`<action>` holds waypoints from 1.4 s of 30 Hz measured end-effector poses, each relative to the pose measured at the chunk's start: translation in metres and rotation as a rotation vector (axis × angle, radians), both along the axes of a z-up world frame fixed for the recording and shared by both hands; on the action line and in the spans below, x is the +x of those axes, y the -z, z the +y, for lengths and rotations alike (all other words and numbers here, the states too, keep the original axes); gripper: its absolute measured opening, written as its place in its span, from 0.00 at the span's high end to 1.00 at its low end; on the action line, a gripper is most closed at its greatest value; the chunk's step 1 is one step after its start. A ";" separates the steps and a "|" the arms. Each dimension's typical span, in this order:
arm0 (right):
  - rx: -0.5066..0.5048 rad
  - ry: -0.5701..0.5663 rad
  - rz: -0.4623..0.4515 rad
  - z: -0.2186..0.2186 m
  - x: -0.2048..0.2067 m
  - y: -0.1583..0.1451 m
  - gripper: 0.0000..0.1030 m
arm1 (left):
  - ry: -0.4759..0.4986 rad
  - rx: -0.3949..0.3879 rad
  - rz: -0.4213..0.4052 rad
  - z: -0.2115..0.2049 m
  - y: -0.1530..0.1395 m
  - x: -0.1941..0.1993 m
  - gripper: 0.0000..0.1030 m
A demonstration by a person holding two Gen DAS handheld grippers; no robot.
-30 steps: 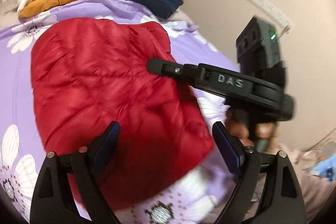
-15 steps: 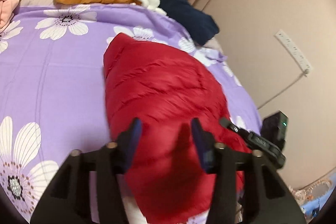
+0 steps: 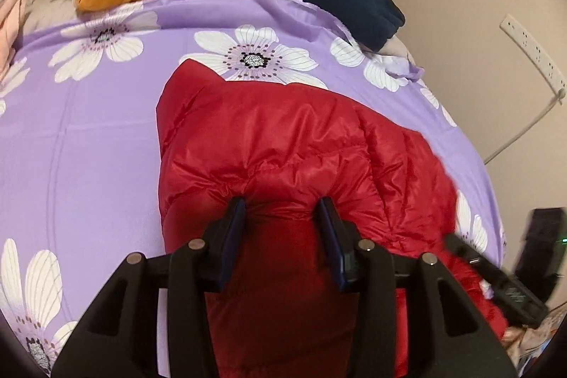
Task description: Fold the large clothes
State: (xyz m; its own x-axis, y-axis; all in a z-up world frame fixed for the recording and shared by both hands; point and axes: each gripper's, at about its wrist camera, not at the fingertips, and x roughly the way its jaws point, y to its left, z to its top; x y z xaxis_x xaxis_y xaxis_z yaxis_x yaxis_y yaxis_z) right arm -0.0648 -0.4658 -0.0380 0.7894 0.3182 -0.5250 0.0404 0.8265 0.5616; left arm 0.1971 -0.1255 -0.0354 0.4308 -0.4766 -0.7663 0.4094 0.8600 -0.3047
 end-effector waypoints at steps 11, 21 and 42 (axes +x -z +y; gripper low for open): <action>-0.282 -0.227 -0.195 0.069 -0.040 -0.066 0.76 | -0.008 0.044 -0.039 -0.004 -0.003 -0.006 0.58; -0.395 -0.309 -0.047 0.094 -0.044 0.012 0.78 | 0.006 0.070 -0.087 -0.008 0.002 -0.017 0.58; -0.121 -0.289 -0.112 0.065 -0.031 -0.015 0.78 | -0.152 -0.117 0.047 0.071 -0.007 -0.051 0.37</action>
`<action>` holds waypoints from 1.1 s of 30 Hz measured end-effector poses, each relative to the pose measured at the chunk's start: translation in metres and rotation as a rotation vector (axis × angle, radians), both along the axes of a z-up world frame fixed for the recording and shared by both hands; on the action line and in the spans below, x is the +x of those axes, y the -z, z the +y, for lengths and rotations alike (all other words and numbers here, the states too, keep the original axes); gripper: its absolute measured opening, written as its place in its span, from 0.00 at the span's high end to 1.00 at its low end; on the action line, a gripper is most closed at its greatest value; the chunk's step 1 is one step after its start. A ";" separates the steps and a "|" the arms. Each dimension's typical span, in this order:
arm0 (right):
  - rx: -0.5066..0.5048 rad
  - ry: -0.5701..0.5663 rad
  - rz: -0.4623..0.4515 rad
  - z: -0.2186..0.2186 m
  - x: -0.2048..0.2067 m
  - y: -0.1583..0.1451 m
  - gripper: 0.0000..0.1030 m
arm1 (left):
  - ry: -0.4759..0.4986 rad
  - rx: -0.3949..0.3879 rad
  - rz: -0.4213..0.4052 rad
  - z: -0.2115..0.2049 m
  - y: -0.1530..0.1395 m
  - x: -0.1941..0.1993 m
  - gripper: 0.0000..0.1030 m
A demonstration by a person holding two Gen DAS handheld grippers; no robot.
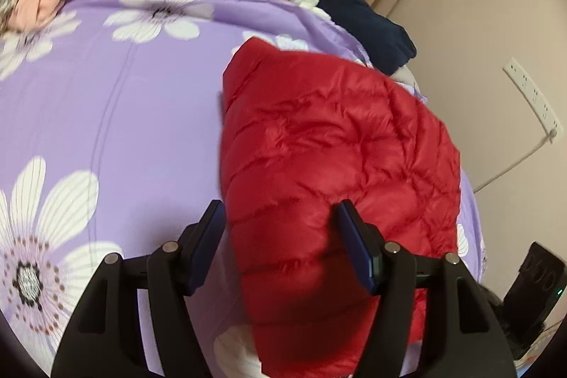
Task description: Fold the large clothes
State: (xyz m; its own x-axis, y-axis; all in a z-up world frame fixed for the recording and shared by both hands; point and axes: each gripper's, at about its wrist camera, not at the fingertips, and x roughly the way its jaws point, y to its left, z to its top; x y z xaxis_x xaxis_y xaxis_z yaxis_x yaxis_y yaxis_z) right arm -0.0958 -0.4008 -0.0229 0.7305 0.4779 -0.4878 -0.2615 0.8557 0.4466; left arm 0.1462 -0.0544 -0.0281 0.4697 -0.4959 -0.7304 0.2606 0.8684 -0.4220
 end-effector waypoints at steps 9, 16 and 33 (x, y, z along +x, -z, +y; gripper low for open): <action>-0.072 0.171 -0.080 -0.004 0.037 -0.035 0.78 | 0.067 0.047 -0.024 -0.028 0.003 -0.009 0.38; -0.131 0.232 0.006 -0.009 0.082 -0.016 0.78 | 0.098 0.099 -0.052 -0.037 0.006 -0.014 0.38; -0.132 0.182 0.017 -0.009 0.038 -0.027 0.78 | 0.121 0.150 -0.071 -0.046 0.011 -0.014 0.36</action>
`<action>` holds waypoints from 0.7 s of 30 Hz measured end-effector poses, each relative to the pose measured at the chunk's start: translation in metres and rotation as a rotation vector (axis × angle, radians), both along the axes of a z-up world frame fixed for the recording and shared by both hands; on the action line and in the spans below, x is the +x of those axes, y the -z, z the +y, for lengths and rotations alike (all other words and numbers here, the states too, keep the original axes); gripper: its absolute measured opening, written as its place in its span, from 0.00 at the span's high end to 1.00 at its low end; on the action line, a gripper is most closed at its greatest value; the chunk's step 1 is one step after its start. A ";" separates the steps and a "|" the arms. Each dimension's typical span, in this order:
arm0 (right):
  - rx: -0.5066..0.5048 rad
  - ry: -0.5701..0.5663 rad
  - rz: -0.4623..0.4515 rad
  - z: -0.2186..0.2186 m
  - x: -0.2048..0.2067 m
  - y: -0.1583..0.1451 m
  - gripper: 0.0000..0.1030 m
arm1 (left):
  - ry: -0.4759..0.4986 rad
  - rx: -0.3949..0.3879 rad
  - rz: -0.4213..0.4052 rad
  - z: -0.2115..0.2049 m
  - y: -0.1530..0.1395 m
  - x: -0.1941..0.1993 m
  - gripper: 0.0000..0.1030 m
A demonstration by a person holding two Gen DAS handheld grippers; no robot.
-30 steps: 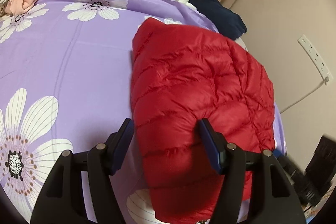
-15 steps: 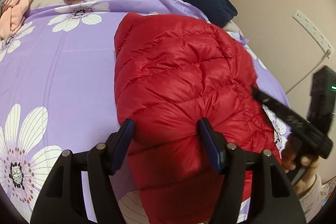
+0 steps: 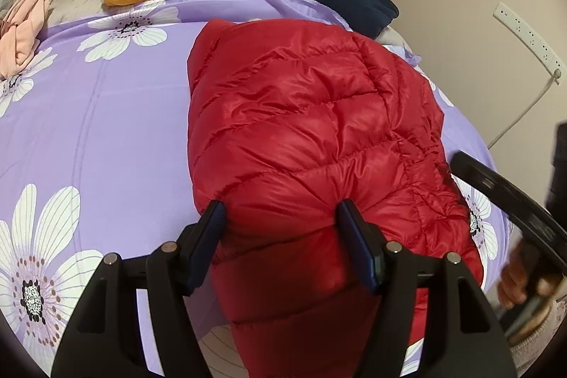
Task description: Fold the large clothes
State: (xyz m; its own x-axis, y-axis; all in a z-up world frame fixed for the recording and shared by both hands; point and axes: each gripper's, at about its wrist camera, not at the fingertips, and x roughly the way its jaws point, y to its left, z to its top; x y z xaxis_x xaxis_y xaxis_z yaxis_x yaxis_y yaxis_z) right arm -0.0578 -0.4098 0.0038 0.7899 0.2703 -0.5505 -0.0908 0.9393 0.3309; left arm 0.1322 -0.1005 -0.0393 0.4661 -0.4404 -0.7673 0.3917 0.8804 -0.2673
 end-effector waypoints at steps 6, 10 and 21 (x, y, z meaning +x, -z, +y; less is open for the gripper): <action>-0.035 -0.104 -0.032 0.021 -0.035 -0.004 0.78 | 0.000 0.015 -0.015 -0.003 -0.001 -0.004 0.35; -0.076 -0.131 -0.001 0.029 -0.035 0.008 0.78 | -0.001 0.020 -0.018 -0.003 0.000 -0.004 0.35; -0.087 -0.110 0.134 0.032 -0.008 0.059 0.78 | 0.017 0.060 -0.026 -0.009 0.005 -0.006 0.31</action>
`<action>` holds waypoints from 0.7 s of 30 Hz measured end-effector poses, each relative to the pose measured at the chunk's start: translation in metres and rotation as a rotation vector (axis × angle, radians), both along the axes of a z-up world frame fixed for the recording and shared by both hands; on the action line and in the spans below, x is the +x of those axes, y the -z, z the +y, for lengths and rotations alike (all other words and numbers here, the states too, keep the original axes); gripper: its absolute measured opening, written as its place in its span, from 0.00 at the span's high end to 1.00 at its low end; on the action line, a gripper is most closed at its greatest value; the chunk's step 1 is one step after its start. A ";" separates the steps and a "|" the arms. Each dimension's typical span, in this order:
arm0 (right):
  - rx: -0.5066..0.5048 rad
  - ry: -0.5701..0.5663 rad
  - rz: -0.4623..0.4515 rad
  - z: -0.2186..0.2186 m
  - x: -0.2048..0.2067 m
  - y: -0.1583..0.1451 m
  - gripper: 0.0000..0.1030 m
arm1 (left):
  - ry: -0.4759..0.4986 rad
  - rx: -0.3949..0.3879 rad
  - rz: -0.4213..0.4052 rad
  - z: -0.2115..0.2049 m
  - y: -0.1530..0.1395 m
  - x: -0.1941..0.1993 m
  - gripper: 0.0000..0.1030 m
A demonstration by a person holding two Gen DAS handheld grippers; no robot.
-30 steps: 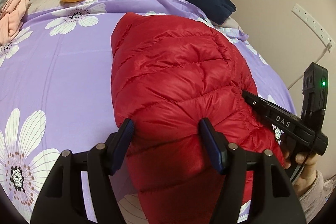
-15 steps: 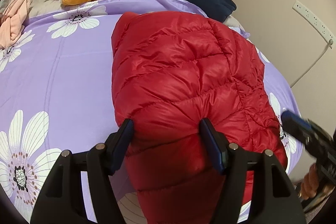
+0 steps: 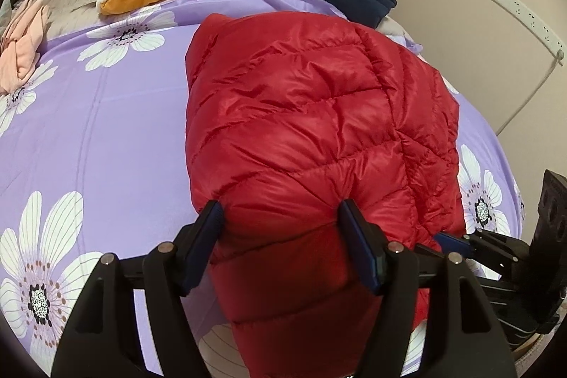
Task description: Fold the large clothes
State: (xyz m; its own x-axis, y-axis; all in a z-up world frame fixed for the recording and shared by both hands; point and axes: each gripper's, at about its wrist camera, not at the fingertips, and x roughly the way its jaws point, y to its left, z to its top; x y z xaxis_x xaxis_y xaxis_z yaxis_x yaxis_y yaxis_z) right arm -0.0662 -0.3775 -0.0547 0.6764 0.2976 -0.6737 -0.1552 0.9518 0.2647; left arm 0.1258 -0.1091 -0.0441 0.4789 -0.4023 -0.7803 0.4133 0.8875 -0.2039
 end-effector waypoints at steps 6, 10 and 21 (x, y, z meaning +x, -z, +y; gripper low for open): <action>0.065 -0.003 -0.003 -0.008 -0.007 -0.010 0.78 | -0.038 -0.070 0.038 0.017 -0.007 -0.001 0.29; 0.151 -0.007 -0.042 -0.017 -0.014 -0.024 0.73 | -0.084 -0.120 0.052 0.032 -0.011 0.004 0.23; 0.256 0.150 -0.103 -0.048 -0.009 -0.046 0.15 | -0.126 -0.152 0.080 0.042 -0.009 0.012 0.18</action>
State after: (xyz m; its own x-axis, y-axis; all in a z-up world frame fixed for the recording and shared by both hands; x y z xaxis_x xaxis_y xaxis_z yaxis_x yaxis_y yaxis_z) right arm -0.0754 -0.4251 -0.0087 0.7862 0.3408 -0.5155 -0.0565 0.8703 0.4892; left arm 0.1376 -0.0666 -0.0352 0.4716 -0.4590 -0.7530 0.2784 0.8877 -0.3667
